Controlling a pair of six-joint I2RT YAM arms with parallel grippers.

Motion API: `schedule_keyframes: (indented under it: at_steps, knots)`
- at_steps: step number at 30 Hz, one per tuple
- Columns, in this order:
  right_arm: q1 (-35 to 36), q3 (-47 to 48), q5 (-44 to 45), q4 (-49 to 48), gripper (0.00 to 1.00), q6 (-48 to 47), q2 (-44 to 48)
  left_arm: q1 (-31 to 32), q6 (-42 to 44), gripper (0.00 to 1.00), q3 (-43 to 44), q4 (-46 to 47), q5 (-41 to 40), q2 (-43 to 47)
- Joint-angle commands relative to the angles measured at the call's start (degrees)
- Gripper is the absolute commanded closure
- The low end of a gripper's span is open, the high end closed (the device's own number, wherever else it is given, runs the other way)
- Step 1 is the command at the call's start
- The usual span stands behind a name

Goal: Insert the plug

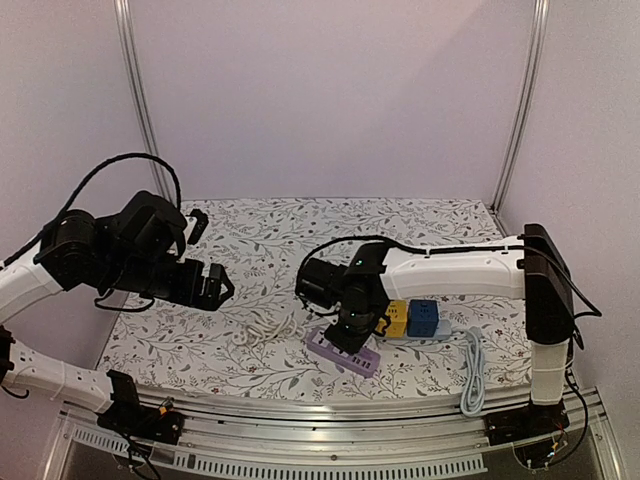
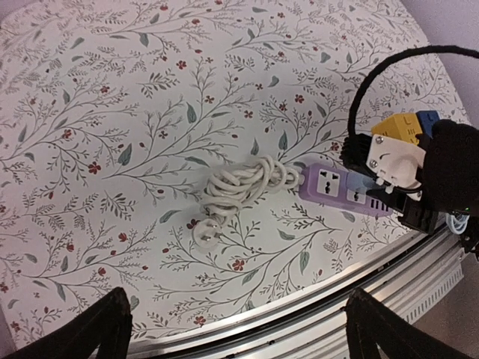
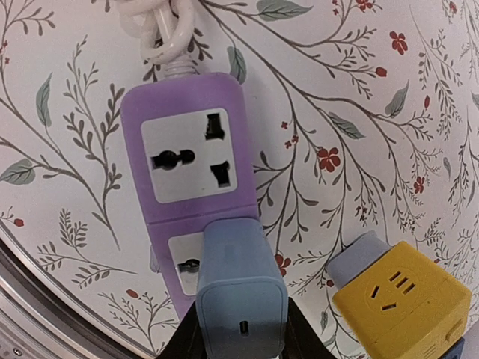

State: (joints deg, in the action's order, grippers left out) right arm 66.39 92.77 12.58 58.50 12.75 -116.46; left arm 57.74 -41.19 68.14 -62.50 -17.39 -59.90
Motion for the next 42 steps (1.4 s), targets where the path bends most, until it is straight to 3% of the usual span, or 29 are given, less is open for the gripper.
schedule_keyframes:
  at_steps: [1,13,18,28,42]
  knots:
    - [-2.9,1.0,3.4,1.3,1.00,0.6,-4.5,-0.7,1.2,0.00,1.6,-1.4,-0.9,-0.6]
    - [-3.1,2.1,1.7,4.4,0.97,4.6,-5.7,-0.7,1.5,0.00,1.3,-1.2,-1.8,-1.4]
    - [-3.2,3.7,2.0,6.2,0.84,5.2,-5.1,-0.7,2.2,0.00,1.0,-0.9,-1.9,-2.0]
    - [-3.1,7.3,2.4,7.8,0.42,5.3,-3.1,-0.6,3.8,0.01,1.4,-0.2,-1.9,-3.1]
    - [-3.2,20.2,5.8,14.1,0.21,3.1,-0.3,-0.8,4.7,0.00,2.9,-0.7,-2.3,-3.3]
